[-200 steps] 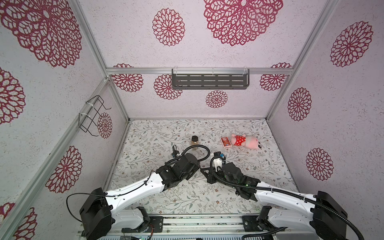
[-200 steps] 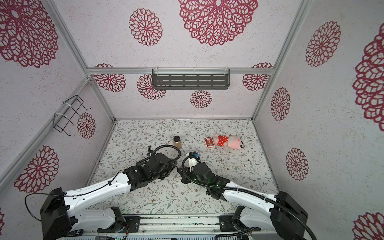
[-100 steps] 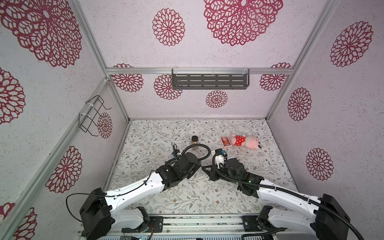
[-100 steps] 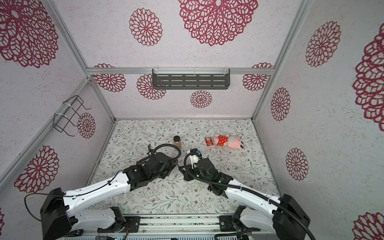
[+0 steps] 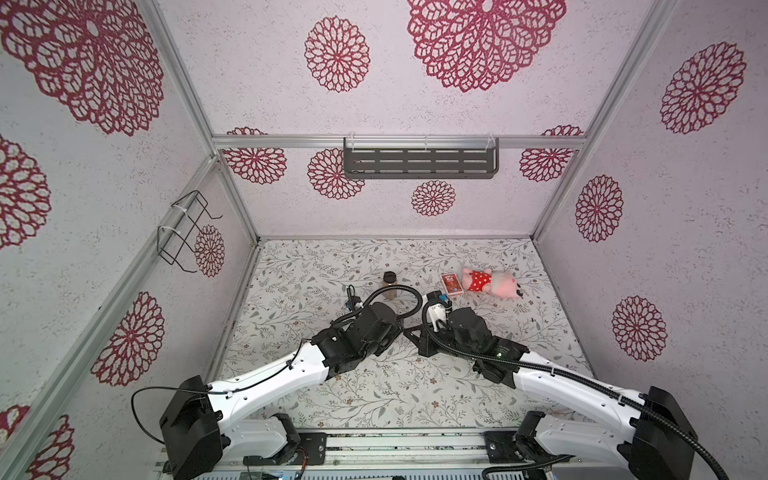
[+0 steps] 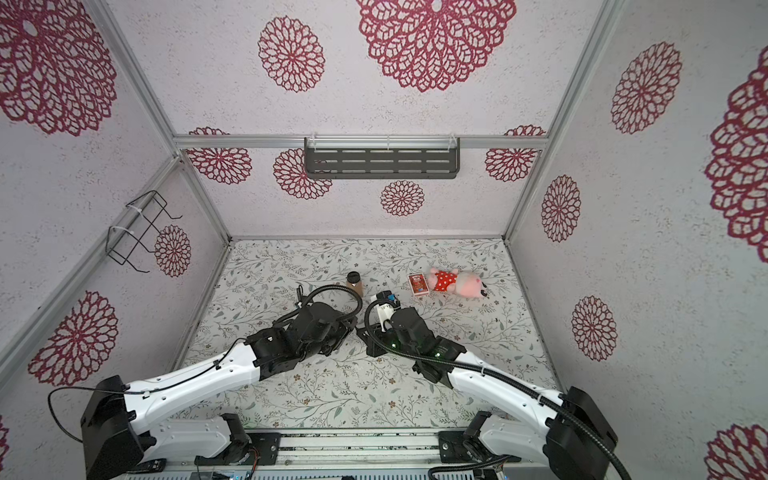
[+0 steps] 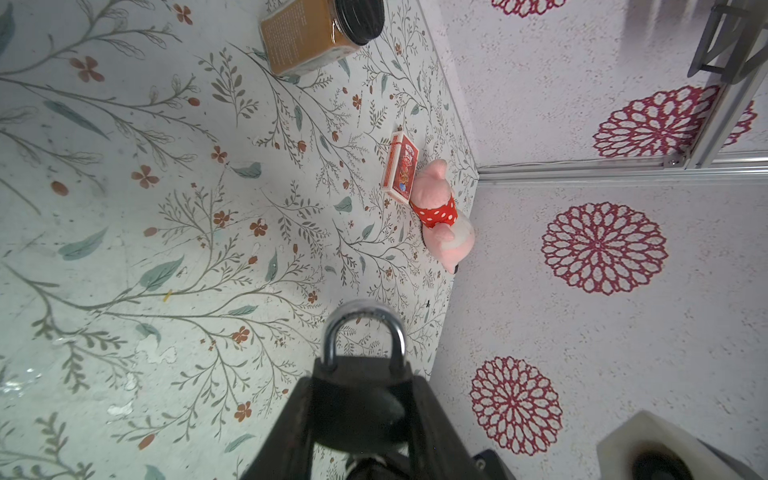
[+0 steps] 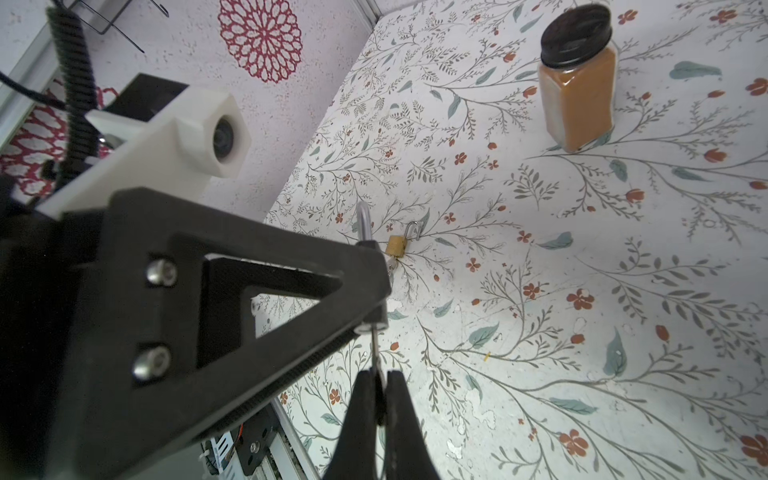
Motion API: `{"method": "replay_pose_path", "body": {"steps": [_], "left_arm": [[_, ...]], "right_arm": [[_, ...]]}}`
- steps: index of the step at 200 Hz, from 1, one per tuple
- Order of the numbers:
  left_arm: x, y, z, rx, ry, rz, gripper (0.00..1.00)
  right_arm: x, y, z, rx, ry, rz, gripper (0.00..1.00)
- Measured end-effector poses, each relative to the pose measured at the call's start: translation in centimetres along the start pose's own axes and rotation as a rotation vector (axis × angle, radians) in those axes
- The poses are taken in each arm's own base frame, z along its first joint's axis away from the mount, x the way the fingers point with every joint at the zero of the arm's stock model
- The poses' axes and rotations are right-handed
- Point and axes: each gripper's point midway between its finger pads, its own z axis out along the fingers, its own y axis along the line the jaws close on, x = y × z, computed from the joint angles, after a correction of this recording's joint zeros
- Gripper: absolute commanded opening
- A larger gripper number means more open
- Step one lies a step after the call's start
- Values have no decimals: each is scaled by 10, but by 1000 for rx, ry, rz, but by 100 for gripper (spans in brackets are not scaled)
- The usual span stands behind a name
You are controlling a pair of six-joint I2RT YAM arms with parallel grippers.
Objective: Unlock with the key
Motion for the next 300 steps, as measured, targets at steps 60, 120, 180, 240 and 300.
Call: {"method": "replay_pose_path", "body": {"steps": [60, 120, 180, 240, 300], "left_arm": [[3, 3, 1, -12, 10, 2, 0], [1, -2, -2, 3, 3, 9, 0], [-14, -1, -10, -3, -32, 14, 0], [-19, 1, -10, -8, -47, 16, 0], [-19, 0, -10, -8, -48, 22, 0]], "right_arm": [[1, -2, 3, 5, 3, 7, 0], [-5, 0, 1, -3, -19, 7, 21], [-17, 8, -9, -34, -62, 6, 29], [-13, 8, -5, -67, -58, 47, 25], [-8, 8, 4, -85, -43, 69, 15]]}}
